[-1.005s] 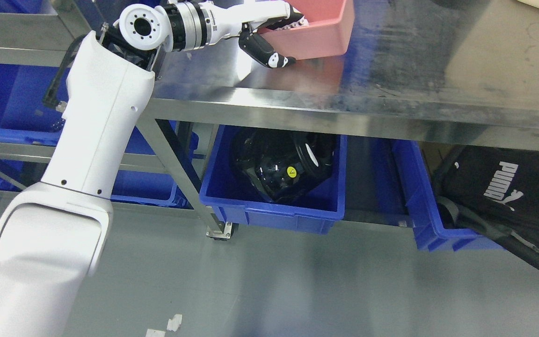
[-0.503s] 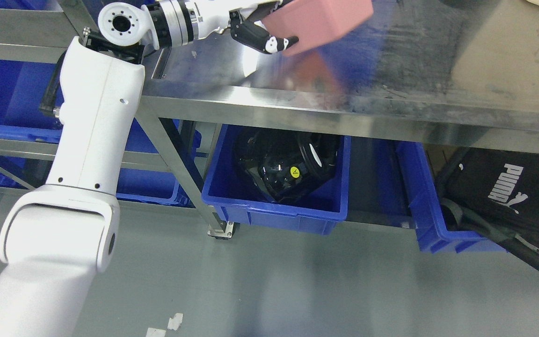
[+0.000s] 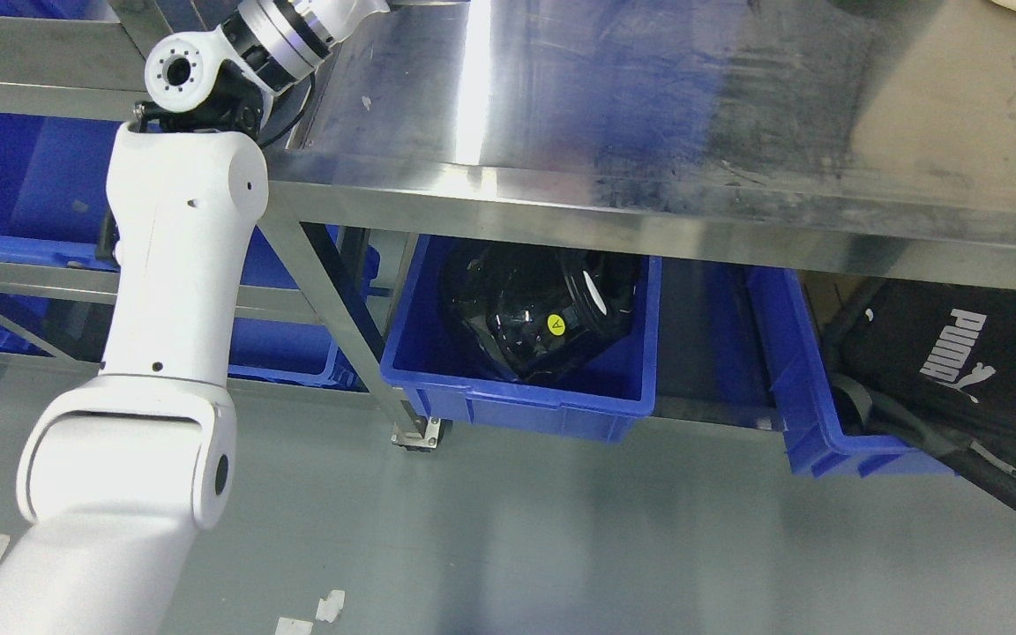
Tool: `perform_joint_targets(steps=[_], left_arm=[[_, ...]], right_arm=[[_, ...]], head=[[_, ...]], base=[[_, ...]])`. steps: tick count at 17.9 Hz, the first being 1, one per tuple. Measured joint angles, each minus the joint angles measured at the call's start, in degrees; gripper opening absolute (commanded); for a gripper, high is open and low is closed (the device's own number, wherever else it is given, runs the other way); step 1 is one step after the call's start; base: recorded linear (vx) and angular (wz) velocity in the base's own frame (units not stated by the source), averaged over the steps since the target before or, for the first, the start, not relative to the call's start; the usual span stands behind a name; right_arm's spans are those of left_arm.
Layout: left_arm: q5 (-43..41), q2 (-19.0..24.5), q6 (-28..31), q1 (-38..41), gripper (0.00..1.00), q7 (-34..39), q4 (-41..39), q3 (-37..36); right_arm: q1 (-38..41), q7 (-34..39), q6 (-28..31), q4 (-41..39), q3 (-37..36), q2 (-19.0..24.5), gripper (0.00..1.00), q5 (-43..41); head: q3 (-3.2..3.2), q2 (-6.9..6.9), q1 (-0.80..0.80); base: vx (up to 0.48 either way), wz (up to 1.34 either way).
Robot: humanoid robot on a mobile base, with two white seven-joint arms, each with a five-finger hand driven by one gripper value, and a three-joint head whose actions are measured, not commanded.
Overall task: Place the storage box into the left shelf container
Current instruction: 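Lift the pink box off the table with the left hand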
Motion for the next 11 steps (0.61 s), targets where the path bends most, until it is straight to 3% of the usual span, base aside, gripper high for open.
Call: perform_joint_targets(steps=[6,11], left_arm=[[6.40,-0.27,-2.70,13.60,0.01,12.34,-12.37,-1.74],[7.88,-0.40,-3.39,26.08,0.01,14.35,-24.58,-6.16]], right_arm=[[-0.01,-0.18,-0.04,0.00,0.00,0.00,1.00,0.00],[0.01,-0.21,-0.04,0.00,0.00,0.00,1.00,0.00]], head=[[0.00,0.00,0.00],[0.00,0.01,0.00]], base=[[-0.001,0.00],[-0.003,0.09]])
